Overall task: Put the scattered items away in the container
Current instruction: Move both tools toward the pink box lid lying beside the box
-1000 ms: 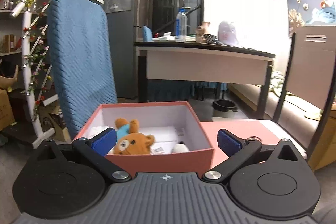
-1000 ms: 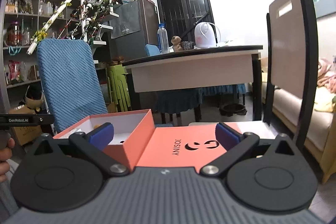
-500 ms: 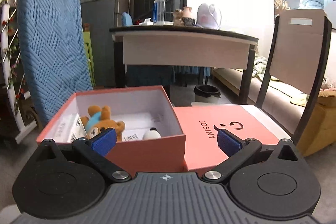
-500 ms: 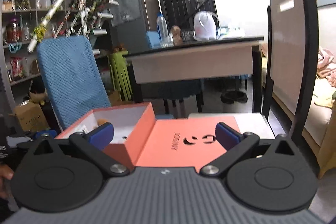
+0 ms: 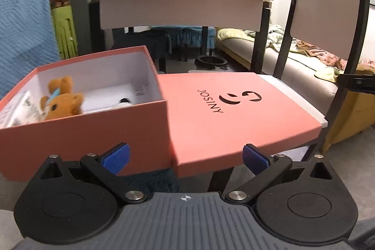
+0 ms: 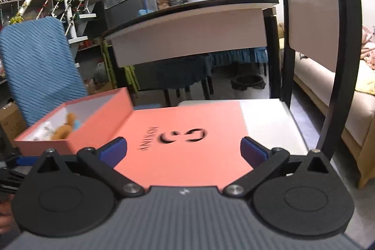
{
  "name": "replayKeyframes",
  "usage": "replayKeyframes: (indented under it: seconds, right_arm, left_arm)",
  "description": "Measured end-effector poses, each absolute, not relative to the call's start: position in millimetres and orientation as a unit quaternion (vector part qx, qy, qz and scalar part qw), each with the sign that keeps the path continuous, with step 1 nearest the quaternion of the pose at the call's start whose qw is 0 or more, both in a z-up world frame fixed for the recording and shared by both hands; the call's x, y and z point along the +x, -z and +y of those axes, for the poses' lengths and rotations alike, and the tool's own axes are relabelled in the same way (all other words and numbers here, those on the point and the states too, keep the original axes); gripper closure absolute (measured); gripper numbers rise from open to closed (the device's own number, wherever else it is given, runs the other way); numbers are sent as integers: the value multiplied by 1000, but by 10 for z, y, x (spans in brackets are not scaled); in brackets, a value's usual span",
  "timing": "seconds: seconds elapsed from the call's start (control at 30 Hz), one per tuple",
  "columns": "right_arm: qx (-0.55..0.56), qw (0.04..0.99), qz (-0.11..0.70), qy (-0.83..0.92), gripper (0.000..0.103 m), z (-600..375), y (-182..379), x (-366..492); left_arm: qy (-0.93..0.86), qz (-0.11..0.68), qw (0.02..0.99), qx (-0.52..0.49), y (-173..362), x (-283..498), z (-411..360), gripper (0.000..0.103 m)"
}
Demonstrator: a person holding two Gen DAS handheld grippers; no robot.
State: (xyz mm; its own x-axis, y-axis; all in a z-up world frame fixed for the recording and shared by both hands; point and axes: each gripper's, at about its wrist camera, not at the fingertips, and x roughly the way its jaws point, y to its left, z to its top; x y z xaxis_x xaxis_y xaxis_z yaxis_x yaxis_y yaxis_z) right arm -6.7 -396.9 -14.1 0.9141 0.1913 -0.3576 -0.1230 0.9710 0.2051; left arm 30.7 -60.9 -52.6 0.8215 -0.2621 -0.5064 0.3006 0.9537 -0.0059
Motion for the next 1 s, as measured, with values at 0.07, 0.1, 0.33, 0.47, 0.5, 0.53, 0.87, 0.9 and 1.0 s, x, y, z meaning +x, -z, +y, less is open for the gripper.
replayKeyframes:
  seconds: [0.07, 0.1, 0.33, 0.47, 0.5, 0.53, 0.87, 0.9, 1.0]
  right_arm:
    - [82, 975, 191, -80, 0, -4074, 303, 184]
    - [82, 974, 194, -83, 0, -4129, 382, 309]
    - [105, 967, 212, -96, 0, -4409, 869, 774]
    - [135, 964, 206, -103, 0, -4509, 1063, 780]
    - [141, 962, 206, -106, 0, -4516, 1103, 777]
    - [144, 962, 207, -107, 0, -4505, 1139, 764]
    - [144, 958, 222, -110, 0, -4495, 1369, 743]
    - [142, 958, 223, -112, 0, -4466, 1365, 737]
    - [138, 958, 225, -112, 0, -4401, 1348, 729]
  left_arm:
    - [146, 252, 956, 43, 601, 407, -686, 0]
    - [144, 253, 956, 42, 628, 442, -711, 0]
    - [131, 266, 954, 34, 760, 664, -848, 0]
    - [130, 287, 949, 27, 851, 759, -900, 0]
    - [132, 291, 947, 27, 874, 772, -912, 0]
    - [134, 294, 946, 26, 895, 777, -921, 0]
    - [140, 320, 936, 37, 1131, 889, -1096, 0]
    - [139, 319, 937, 35, 1134, 893, -1098, 0]
    - [135, 317, 938, 26, 1130, 916, -1092, 0]
